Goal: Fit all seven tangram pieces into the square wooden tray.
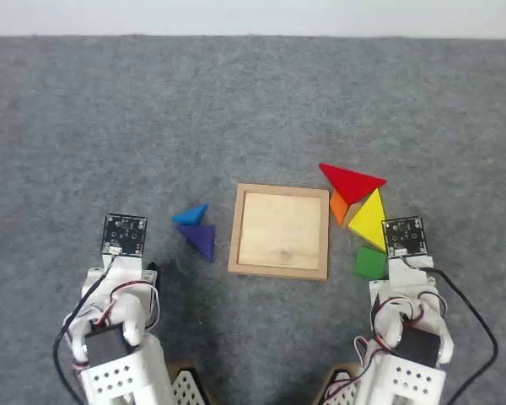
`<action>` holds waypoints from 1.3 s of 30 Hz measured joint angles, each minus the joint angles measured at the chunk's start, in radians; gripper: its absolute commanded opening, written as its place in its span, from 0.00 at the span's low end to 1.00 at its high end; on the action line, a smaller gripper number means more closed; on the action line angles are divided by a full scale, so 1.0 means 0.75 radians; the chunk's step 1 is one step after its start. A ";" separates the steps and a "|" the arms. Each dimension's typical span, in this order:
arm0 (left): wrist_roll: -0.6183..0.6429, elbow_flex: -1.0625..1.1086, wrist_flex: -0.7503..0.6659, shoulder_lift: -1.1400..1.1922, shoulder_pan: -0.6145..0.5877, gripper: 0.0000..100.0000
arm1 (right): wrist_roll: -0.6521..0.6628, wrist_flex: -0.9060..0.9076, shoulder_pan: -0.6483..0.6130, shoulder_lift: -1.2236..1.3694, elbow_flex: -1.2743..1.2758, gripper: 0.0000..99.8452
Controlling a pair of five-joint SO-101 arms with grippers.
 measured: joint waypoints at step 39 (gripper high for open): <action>0.000 0.000 0.000 0.000 0.000 0.19 | 0.065 -0.313 -0.094 0.288 -0.340 0.09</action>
